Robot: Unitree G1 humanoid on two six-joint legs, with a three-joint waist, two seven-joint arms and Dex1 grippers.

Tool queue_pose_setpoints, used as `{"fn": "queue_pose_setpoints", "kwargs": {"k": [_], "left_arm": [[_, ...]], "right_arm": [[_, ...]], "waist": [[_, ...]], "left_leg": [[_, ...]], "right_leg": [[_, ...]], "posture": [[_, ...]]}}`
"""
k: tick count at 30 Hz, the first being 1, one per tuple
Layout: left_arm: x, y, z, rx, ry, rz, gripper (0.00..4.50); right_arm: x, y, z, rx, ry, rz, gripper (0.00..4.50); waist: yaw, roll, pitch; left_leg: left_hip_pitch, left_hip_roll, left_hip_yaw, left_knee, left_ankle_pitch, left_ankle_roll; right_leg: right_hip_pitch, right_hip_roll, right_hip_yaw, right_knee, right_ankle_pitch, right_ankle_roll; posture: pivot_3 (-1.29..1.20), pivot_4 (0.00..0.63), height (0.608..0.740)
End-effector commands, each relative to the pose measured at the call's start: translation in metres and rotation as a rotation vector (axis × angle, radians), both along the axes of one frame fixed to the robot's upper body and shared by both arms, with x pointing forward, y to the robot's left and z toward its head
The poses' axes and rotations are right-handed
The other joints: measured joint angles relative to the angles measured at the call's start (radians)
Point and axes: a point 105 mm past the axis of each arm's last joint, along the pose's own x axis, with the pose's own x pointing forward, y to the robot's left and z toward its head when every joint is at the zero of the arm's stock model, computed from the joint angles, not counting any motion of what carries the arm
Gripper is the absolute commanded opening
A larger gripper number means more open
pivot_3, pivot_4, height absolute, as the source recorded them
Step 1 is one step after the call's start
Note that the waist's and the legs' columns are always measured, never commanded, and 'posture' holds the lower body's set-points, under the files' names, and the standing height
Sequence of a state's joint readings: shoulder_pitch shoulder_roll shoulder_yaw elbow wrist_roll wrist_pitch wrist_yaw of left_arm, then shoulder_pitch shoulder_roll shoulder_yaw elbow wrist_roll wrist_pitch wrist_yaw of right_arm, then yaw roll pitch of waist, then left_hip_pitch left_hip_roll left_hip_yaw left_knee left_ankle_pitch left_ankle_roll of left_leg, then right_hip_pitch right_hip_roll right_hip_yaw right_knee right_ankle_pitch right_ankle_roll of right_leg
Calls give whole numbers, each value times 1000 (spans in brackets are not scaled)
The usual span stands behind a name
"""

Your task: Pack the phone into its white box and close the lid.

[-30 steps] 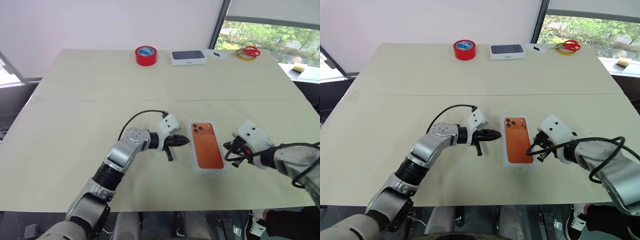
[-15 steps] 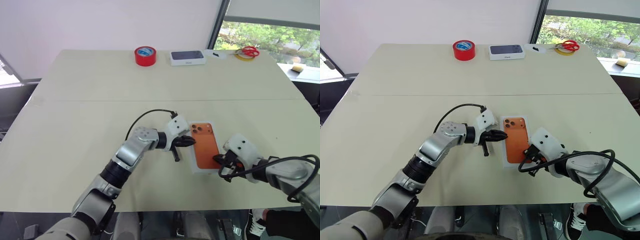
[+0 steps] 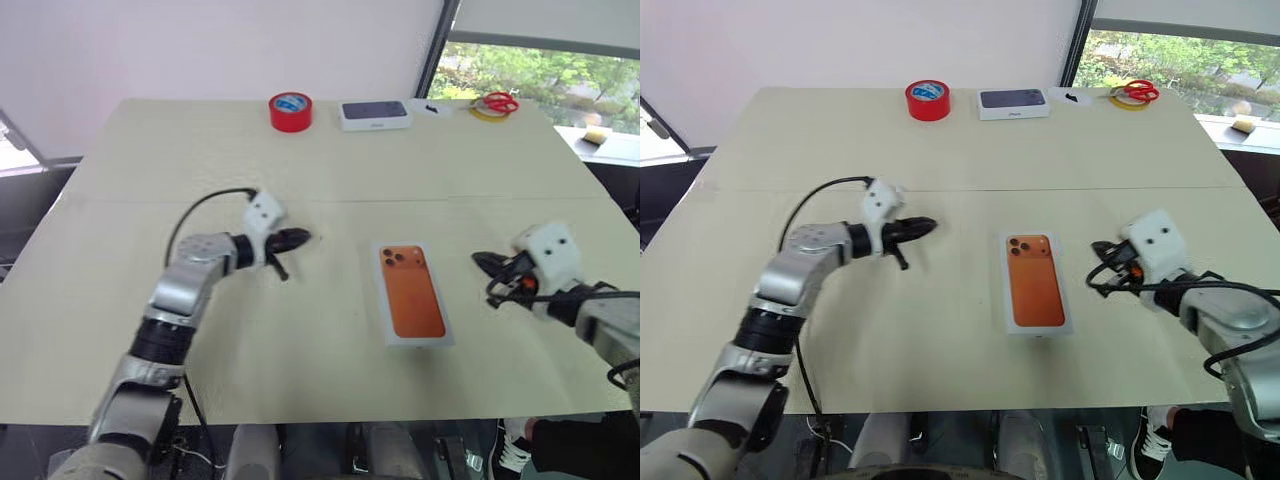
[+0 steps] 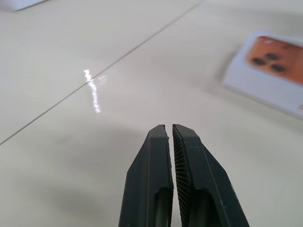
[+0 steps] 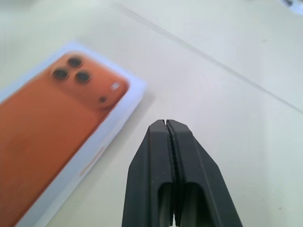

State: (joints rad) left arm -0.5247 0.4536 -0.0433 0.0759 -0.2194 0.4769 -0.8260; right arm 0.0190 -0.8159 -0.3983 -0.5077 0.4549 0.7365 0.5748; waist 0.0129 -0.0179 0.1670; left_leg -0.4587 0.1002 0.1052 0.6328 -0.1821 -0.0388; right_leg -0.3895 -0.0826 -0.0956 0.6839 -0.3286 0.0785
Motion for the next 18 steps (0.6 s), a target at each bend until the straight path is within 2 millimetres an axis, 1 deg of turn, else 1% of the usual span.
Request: {"fn": "queue_pose_setpoints", "kwargs": {"k": [1, 3, 6, 14, 18], "left_arm": [[-4, 28, 18, -26, -63, 65, 250], [-6, 38, 16, -15, -54, 95, 250], [-11, 47, 12, -12, -42, 127, 250], [-27, 65, 4, 3, -17, 196, 250], [-29, 74, -1, 12, 3, 227, 250]], "right_arm": [[4, -16, 12, 37, -64, -18, 45], [7, -14, 9, 39, -58, -5, 45], [9, -7, 7, 45, -49, 42, 45], [17, 8, 3, 58, -51, 108, 45], [18, 11, 1, 54, -47, 117, 45]], "waist": [[0, 0, 0], [2, 0, 0], [0, 0, 0], [-1, 0, 0], [1, 0, 0]], "left_leg": [[0, 0, 0, 0, 0, 0], [0, 0, 0, 0, 0, 0], [0, 0, 0, 0, 0, 0], [1, 0, 0, -1, 0, 0], [1, 0, 0, 0, 0, 0]], "right_leg": [[0, 0, 0, 0, 0, 0], [0, 0, 0, 0, 0, 0], [0, 0, 0, 0, 0, 0], [0, 0, 0, 0, 0, 0], [0, 0, 0, 0, 0, 0]], "posture": [[0, 150, 730], [0, 150, 730], [0, 150, 730], [0, 150, 730], [0, 150, 730]]}}
